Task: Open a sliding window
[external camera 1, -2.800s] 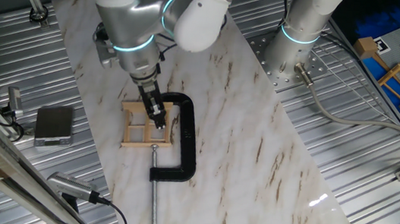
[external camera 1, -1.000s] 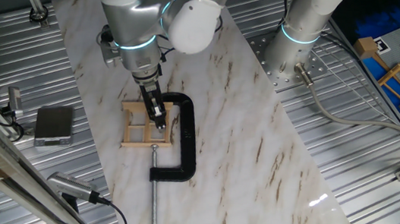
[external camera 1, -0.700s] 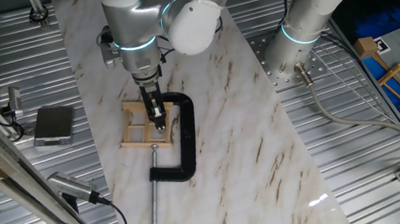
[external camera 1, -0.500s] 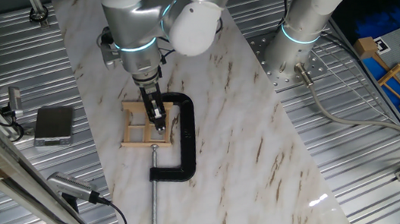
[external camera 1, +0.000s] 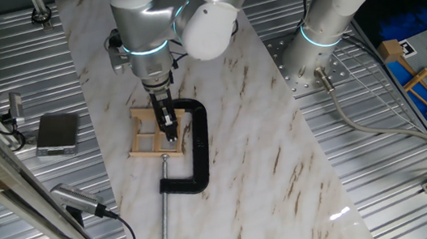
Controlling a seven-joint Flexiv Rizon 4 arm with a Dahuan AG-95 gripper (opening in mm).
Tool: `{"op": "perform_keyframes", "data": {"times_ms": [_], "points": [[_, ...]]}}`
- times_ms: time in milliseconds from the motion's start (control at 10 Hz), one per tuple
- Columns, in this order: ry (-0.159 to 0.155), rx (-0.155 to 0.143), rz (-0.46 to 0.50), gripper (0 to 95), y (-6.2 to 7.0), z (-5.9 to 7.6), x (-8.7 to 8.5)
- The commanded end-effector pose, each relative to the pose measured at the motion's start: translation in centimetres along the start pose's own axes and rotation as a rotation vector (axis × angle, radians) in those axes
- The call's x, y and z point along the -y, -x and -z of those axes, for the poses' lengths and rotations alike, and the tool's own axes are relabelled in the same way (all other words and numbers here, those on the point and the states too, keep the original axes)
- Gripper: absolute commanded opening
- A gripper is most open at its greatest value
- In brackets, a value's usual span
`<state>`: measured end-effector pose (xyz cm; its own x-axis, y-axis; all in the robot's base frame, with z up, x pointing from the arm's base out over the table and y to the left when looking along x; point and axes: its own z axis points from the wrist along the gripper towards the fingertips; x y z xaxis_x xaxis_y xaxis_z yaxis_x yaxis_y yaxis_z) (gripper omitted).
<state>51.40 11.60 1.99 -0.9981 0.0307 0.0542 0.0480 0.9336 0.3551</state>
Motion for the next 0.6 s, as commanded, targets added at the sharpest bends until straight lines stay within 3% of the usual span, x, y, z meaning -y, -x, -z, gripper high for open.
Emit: {"op": "perform_keyframes", "data": {"times_ms": [100, 500, 600], "points": [[0.001, 0.004, 0.000, 57.0, 0.1, -0.2, -0.2], [0.000, 0.010, -0.010, 57.0, 0.2, -0.5, -1.3], [-0.016, 0.011, -0.007, 57.0, 0.2, -0.6, -1.5]]}}
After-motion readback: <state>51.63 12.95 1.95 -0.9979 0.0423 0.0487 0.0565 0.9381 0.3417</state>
